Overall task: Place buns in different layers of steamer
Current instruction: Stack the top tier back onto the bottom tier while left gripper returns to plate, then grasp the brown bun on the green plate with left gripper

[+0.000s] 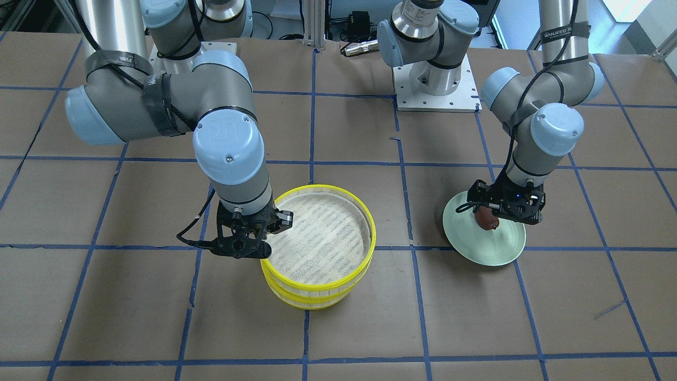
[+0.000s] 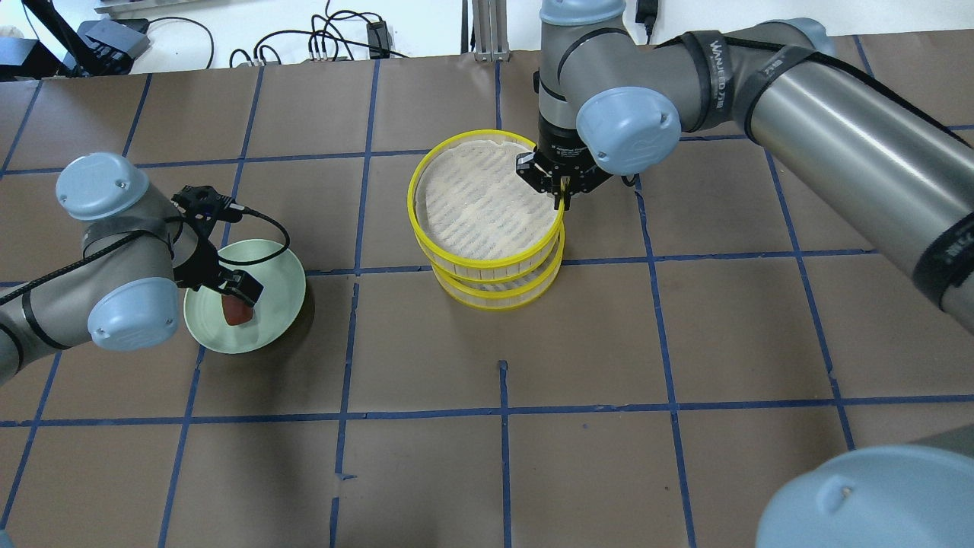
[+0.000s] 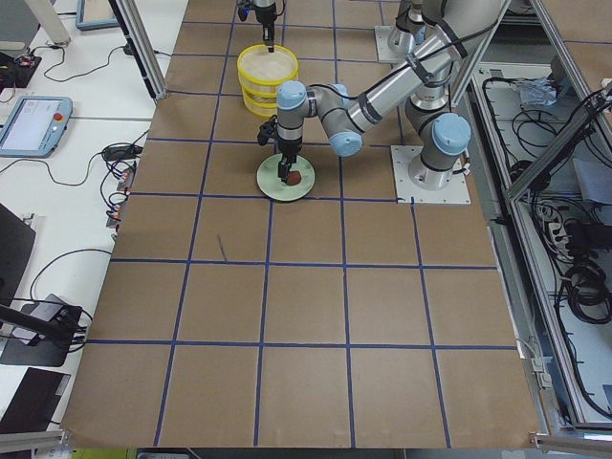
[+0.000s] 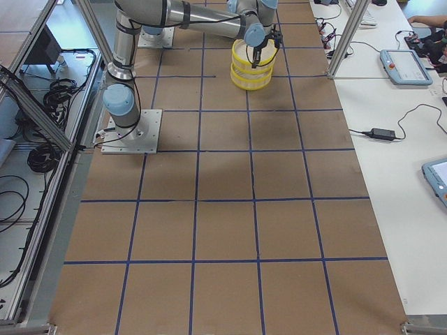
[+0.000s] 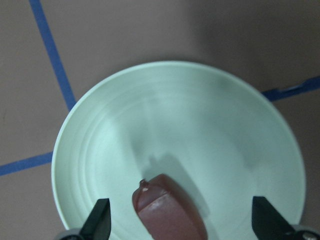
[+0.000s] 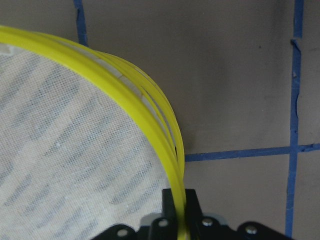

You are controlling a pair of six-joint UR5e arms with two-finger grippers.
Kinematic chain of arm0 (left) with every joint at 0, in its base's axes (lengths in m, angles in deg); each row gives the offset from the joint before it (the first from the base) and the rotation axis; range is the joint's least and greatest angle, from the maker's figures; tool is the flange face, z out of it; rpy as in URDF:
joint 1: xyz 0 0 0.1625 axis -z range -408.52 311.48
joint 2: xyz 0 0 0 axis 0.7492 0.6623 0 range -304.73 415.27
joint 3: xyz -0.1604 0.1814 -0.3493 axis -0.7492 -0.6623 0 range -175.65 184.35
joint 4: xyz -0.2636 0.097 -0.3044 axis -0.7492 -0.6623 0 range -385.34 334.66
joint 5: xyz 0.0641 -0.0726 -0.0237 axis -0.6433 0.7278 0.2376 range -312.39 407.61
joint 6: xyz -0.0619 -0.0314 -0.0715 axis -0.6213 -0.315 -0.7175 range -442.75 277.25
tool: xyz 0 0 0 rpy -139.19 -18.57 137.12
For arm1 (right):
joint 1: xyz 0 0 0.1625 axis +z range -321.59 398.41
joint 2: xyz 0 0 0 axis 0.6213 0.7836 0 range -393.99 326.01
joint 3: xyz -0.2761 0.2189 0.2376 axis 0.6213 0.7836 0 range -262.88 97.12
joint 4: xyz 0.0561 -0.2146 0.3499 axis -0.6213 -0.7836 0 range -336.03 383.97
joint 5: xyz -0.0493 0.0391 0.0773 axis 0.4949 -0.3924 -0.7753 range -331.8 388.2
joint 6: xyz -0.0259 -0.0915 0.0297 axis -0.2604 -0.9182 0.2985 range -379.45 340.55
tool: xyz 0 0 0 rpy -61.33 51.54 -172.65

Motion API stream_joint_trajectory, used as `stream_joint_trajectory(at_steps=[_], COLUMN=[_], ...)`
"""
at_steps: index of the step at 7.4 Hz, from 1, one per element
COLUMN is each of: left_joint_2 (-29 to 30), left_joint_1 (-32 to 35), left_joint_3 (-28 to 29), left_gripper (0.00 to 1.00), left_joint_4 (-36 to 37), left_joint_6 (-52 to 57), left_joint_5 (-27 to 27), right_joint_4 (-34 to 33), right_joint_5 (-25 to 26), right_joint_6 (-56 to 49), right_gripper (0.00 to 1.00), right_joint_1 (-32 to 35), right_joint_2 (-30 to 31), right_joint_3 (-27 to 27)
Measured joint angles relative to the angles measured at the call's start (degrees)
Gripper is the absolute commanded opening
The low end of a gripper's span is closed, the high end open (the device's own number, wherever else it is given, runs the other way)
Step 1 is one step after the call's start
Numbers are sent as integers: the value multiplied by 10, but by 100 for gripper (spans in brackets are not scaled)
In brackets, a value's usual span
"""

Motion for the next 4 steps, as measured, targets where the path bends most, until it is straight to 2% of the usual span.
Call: stream_joint_trajectory(at_steps=[1,2,3,4], left_joint_2=[3,7,9,10], left_joint_1=[-7,-9,-9,-8], left_joint_3=[-2,-2,1,3], left_gripper=[19,8,3,3], left_joint_4=[-2,-2,-3,-2], left_joint_6=[9,13,10,-3], left_joint_5=[0,-1,-1,0], right_joint_4=[-7,-9,-10,-9], right_joint_5=[3,8,15,23], right_joint_6=[-1,-2,-1,0], right_gripper=[4,4,4,4], right_joint_1=[2,2,2,2], right_joint_2=[-6,-11,-15,-17], right_joint_3=[-1,-3,-4,-4])
